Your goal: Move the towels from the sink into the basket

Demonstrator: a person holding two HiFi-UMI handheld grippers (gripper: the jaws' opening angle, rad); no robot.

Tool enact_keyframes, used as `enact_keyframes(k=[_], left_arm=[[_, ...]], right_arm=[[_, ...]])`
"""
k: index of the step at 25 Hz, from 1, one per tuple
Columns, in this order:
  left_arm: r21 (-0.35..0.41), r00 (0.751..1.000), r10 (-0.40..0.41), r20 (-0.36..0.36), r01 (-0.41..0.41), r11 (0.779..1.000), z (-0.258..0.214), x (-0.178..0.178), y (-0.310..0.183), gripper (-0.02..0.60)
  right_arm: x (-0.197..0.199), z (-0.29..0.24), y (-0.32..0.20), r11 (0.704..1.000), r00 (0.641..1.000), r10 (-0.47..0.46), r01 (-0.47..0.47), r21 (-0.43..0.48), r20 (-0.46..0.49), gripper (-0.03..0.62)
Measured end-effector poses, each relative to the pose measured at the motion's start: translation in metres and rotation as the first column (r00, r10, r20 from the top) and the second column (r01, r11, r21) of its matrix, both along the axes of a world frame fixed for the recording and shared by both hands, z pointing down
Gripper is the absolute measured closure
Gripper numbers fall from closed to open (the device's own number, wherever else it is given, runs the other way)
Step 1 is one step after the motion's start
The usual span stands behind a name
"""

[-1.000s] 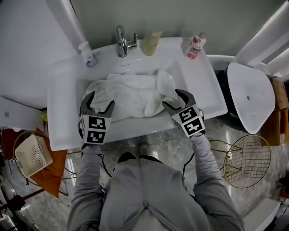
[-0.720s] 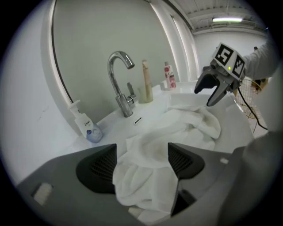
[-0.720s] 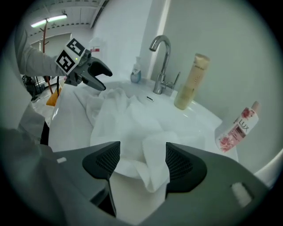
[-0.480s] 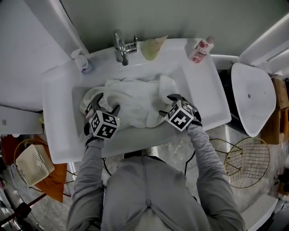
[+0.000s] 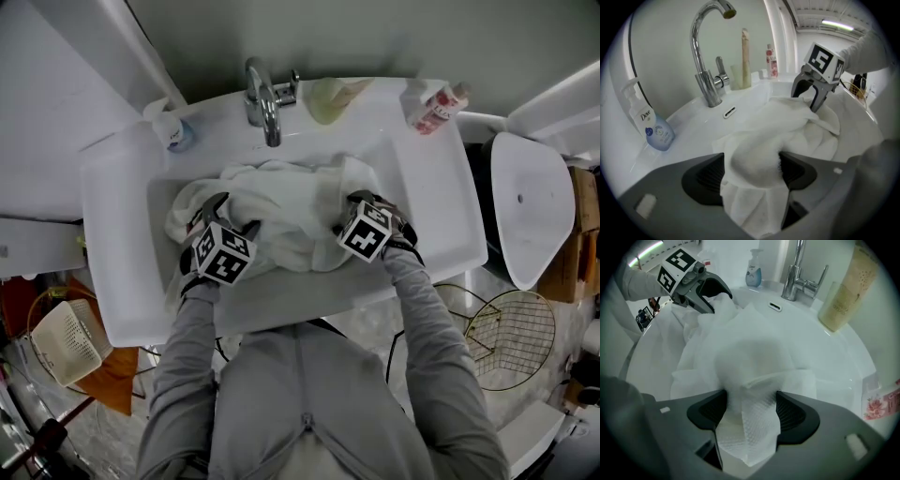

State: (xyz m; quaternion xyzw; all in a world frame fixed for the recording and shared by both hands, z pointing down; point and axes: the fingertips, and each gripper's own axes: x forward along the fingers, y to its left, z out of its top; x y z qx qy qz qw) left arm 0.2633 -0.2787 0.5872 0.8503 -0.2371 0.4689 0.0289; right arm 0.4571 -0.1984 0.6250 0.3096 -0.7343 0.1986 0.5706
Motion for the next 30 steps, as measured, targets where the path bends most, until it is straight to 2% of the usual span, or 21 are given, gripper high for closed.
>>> enact_keyframes(k=[6,10,12,15,21,26,30], left_arm=[[-0.054,0.999,0.035,0.015,-0.034,0.998,0.014,0.006,0.002,0.195],[-0.083,0.997,0.071,0.031,-0.068,0.994,0.020,0.013,0.010,0.293],[-0.075,0.995,0.091,0.047,-0.087,0.993,0.021,0.015,0.013,0.342],[-0.066,0.993,0.100,0.068,-0.095,0.993,0.021,0.017,0.015,0.382],[-0.054,0.992,0.093,0.086,-0.089,0.995,0.014,0.016,0.019,0.415],[-0.037,0.998,0.046,0.032,-0.045,0.998,-0.010,0.014,0.018,0.425],[0.013,0.999,0.006,-0.039,-0.005,1.000,-0.039,0.014,0.016,0.430]], right_arm=[[-0.002,0.009,0.002,1.000,1.000,-0.009,0.009,-0.017,-0.014,0.284],[-0.001,0.006,0.000,1.000,1.000,0.000,0.000,0.006,-0.016,0.294],[-0.001,0.005,0.003,1.000,1.000,0.002,-0.002,0.007,-0.020,0.318],[-0.001,0.001,0.004,1.000,1.000,0.010,-0.009,0.024,-0.018,0.372],[0.004,-0.011,0.003,0.997,1.000,0.022,-0.020,0.075,-0.021,0.493],[0.006,-0.022,0.005,0.993,0.999,0.041,-0.039,0.111,-0.014,0.527],[0.006,-0.040,0.007,0.983,0.990,0.115,-0.125,0.132,0.076,0.533]])
